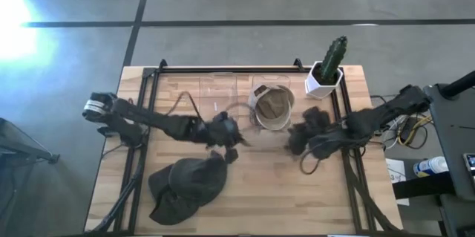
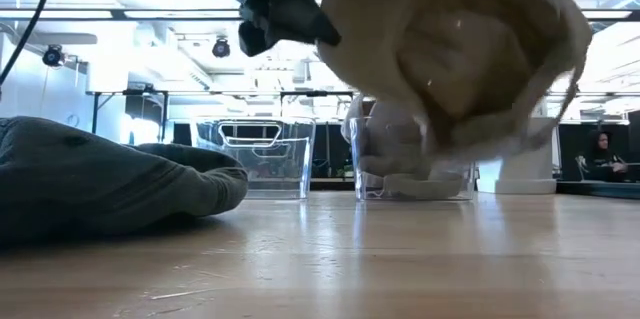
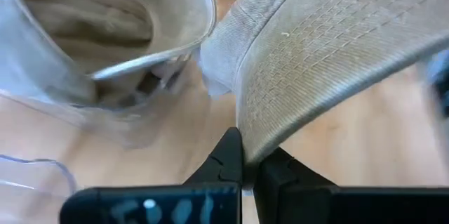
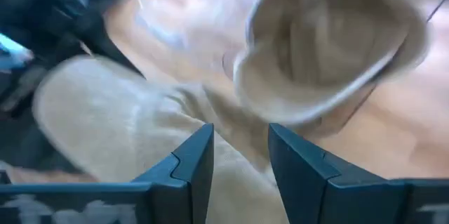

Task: Pick & Place hat
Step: Put the brown cap into the right transparent bin

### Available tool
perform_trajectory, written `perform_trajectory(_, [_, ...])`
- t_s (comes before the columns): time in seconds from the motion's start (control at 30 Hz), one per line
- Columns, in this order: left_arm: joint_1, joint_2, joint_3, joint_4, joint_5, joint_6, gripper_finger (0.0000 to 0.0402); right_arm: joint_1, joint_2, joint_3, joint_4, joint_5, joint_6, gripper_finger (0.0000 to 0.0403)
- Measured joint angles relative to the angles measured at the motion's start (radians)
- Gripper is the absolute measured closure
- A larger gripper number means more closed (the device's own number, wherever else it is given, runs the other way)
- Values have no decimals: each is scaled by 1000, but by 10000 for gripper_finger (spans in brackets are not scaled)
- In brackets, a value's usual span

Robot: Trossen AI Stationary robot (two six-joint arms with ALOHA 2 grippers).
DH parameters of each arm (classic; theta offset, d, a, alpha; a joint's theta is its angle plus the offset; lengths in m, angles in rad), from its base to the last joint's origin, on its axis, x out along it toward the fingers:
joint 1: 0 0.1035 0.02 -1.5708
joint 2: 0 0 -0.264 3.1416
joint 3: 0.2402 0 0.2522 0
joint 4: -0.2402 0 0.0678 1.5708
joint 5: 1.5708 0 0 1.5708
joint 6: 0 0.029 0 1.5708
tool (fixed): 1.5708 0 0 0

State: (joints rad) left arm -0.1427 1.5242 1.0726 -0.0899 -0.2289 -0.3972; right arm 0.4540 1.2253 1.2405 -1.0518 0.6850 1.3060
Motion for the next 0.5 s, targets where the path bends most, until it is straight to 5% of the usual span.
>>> perform_trajectory(0.07, [60, -13, -9, 58, 77, -102, 393, 0, -31, 29, -40, 45, -7, 271])
perform_trajectory(0.23, [160, -47, -106, 341, 86, -399, 393, -1, -80, 73, -52, 127, -56, 271])
perform_trajectory(0.33, [189, -79, -156, 490, 17, -520, 393, -1, -89, 76, -52, 147, -66, 271])
perform_trajectory(0.5, [209, -89, -198, 471, -69, -554, 392, -1, -75, 53, -58, 148, -55, 271])
